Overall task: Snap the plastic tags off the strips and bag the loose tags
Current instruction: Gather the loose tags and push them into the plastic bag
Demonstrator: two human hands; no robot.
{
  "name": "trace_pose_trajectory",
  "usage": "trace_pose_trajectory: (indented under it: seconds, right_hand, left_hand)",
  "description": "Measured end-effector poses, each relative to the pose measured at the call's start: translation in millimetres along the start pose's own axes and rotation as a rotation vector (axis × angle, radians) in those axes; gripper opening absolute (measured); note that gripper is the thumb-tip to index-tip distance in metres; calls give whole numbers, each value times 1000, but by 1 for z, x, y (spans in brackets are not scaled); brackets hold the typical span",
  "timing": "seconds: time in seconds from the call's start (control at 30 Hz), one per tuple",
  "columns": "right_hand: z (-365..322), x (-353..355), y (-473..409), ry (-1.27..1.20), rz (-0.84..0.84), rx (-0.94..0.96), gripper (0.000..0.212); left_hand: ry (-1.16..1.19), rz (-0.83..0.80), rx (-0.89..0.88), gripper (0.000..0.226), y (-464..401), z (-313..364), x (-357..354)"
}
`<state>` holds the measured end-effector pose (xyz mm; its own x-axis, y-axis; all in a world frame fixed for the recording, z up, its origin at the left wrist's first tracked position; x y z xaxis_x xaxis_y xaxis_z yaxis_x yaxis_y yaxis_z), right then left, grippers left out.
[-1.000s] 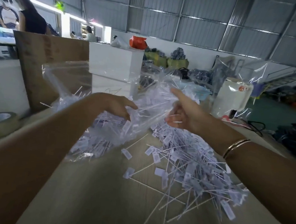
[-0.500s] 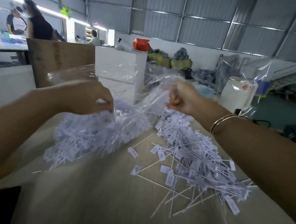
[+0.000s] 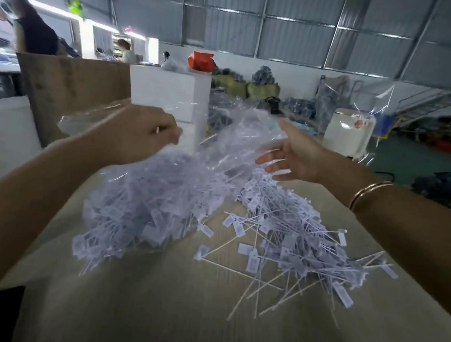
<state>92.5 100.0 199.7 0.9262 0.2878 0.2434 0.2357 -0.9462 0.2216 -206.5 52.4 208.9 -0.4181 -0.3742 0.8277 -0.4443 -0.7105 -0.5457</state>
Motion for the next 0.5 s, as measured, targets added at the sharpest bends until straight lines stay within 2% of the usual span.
trace_pose_trajectory:
  seconds: [0.03, 0.1, 0.17, 0.2, 0.27, 0.33, 0.43, 0.5]
  right_hand:
    - [10, 3, 2, -7, -16, 1, 77]
    - [24, 12, 7, -24, 16, 11, 81]
    - [35, 21, 13, -39, 104, 14, 78]
    - [41, 27, 15, -39, 149, 19, 74]
    - [55, 35, 21, 39, 217, 28, 61]
    - [70, 43, 29, 245, 238, 18, 43]
    - [92, 57, 39, 470, 250, 39, 22]
    - [106, 72, 47, 605, 284, 62, 15]
  left_hand:
    - [26, -52, -51, 27, 3, 9, -12]
    - [41, -138, -96, 54, 11, 27, -39]
    - [-125, -311, -53, 73, 17, 37, -71]
    - [-253, -401, -25, 73, 20, 36, -87]
    - [-472, -500, 24, 55, 22, 26, -111]
    - [-568, -448, 61, 41, 21, 11, -115]
    - [-569, -405, 187, 39, 18, -3, -110]
    - [-561, -369, 197, 41, 20, 2, -111]
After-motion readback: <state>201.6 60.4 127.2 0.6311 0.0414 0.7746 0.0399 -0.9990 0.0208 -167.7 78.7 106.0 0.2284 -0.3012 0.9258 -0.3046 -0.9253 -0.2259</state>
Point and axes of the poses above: each hand's wrist, its own y-axis away from the middle knuckle, its own x-axis out of the back of the hand, z = x × y, the point moved 1 cm from there along -y, towards the middle knuckle, and after that the axes turned 7 degrees about -z, right-handed, at the moved point
